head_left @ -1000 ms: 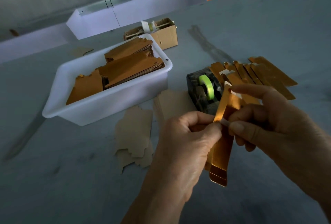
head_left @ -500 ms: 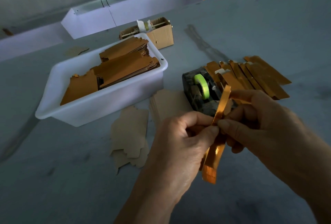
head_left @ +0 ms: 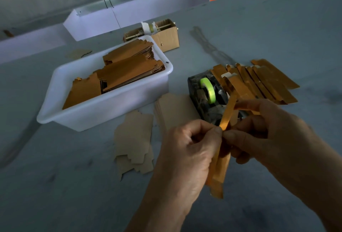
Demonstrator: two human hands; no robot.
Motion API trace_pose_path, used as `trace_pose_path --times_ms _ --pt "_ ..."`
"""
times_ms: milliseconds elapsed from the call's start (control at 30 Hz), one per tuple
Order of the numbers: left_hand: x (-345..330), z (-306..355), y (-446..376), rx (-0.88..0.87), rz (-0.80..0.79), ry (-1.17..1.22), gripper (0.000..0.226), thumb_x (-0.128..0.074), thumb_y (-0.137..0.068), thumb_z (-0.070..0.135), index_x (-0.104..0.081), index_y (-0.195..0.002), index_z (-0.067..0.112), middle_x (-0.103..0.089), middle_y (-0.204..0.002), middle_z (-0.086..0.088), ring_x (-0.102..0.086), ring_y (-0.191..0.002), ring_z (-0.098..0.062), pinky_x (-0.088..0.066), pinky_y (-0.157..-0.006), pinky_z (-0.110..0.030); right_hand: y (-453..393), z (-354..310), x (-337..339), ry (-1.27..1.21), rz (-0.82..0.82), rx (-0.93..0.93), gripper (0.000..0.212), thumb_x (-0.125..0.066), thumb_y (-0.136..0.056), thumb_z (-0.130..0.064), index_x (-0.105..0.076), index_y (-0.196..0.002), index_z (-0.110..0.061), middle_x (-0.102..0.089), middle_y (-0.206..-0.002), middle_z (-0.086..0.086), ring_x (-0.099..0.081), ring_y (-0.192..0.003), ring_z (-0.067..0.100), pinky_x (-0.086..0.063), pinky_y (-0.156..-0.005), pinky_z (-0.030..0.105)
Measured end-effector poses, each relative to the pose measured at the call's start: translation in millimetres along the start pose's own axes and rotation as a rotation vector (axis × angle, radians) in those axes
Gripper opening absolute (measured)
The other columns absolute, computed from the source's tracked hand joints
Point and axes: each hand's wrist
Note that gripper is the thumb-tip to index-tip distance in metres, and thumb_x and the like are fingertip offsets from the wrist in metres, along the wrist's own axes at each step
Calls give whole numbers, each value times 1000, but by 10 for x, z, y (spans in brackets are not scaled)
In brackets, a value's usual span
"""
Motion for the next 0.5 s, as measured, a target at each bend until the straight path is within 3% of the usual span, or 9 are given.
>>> trace_pose_path --times_ms 67,167,300,433,500 --pt "-48 -3 25 17 51 84 22 -60 -90 21 -71 -72 16 -68 -61 2 -63 -55 -5 -48 -51 -13 18 -42 16 35 -6 -8 53 -61 -56 -41 -42 -105 -39 -71 -67 -13 -67 -56 3 -52 -51 21" --pt "-152 -79 75 -26 154 59 19 -62 -88 22 -70 -71 19 -65 -61 -1 -58 -51 -9 -45 -48 -20 43 -94 9 265 -5 30 47 -70 -66 -37 -41 -104 -41 -69 -68 -14 -64 -57 -2 -51 -54 20" --pt "-217 -145 107 -183 315 -84 19 -68 -86 18 -68 -68 25 -61 -67 -3 -56 -55 -6 -41 -50 -14 25 -167 -35 499 79 15 54 -68 -77 -36 -39 -123 -31 -63 -68 -12 -59 -63 -2 -42 -52 12" --pt "-109 -115 132 -203 315 14 18 -67 -85 35 -67 -72 23 -61 -63 -7 -55 -50 -9 -43 -46 -20 72 -205 -84 506 145 16 72 -58 -55 -64 -44 -118 -31 -56 -61 -11 -52 -56 -2 -32 -48 13" --pt "-69 -103 144 -177 269 68 21 -63 -83 38 -69 -78 19 -62 -64 -6 -57 -52 -16 -45 -47 -21 86 -173 -65 360 129 15 68 -50 -45 -68 -48 -104 -35 -62 -65 -8 -59 -57 3 -35 -51 13"
Point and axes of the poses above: each hand's wrist, its own y-axis away from the middle knuckle, its own x-axis out of the back of the hand, z = x × y
